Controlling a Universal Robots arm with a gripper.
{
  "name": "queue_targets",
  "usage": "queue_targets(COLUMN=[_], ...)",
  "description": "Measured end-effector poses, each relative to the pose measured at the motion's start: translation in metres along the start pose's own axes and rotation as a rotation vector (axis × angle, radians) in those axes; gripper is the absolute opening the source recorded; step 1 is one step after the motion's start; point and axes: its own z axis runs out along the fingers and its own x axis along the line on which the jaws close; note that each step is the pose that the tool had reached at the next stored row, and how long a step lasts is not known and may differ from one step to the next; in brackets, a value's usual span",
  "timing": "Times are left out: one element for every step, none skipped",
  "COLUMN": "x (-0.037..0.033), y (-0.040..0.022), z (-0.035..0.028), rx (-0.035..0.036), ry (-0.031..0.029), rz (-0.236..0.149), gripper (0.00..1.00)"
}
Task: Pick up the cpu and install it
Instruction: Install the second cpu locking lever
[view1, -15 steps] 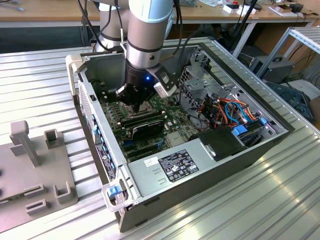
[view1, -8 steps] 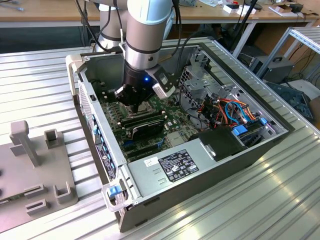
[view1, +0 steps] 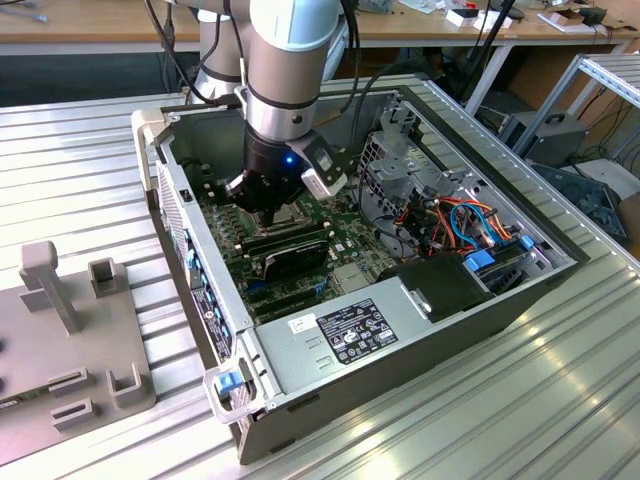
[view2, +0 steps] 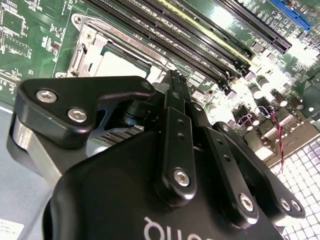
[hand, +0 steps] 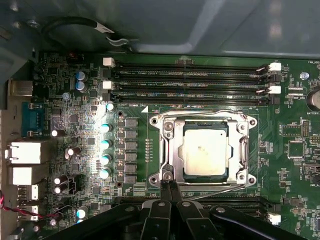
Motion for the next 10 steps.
queue_targets(x=[0.0000, 0.0001, 0.0003, 0.0005, 0.0007, 0.0008, 0.0010, 0.0011, 0.0012, 0.0013], y=[0.0000, 0.0000, 0.0000, 0.0000, -0.0001, -0.0001, -0.0002, -0.0002, -0.0002, -0.0003], z=[0.0007, 0.0015, 0.0023, 0.0032, 0.0044, 0.0051, 0.0058, 0.0065, 0.0072, 0.0080], rx=[-0.0003, -0.0002, -0.0003, -0.0003, -0.0002, -0.0002, -0.0002, -0.0002, -0.0002, -0.0002], ry=[-0.0001, -0.0002, -0.0002, -0.0003, -0.0002, -0.0002, -0.0002, -0.0002, -0.0002, -0.0002], rz=[0.000, 0.000, 0.000, 0.000, 0.000, 0.000, 0.000, 0.000, 0.000, 0.000], gripper=[0.11, 0.11, 0.11, 0.11, 0.11, 0.11, 0.11, 0.11, 0.11, 0.11])
